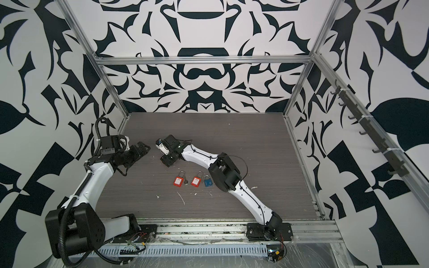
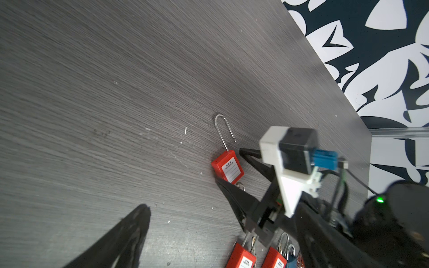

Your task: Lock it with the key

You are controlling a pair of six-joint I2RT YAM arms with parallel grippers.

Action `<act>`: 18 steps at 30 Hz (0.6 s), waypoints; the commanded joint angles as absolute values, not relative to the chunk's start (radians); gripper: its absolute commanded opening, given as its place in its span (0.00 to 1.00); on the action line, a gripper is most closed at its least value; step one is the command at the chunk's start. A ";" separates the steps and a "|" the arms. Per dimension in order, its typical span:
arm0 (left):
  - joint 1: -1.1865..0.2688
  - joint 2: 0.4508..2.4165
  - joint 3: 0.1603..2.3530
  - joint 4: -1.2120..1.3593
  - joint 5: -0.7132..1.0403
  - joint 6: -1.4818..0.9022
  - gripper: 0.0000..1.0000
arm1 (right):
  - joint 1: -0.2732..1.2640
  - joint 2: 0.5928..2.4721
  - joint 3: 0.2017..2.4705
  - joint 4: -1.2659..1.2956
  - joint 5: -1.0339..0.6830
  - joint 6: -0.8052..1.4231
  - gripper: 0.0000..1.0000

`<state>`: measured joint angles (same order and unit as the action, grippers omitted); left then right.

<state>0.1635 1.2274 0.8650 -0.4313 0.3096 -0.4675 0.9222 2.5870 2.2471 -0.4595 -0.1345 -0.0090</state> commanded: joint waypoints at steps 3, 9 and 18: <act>0.166 1.211 0.862 -0.443 0.324 -0.454 0.99 | 0.932 2.574 2.281 -0.465 -0.149 -0.008 0.68; 0.166 1.211 0.862 -0.451 0.319 -0.440 0.99 | 0.936 2.580 2.279 -0.469 -0.143 -0.008 0.54; 0.167 1.210 0.856 -0.456 0.326 -0.424 0.99 | 0.944 2.506 2.208 -0.409 -0.123 -0.061 0.37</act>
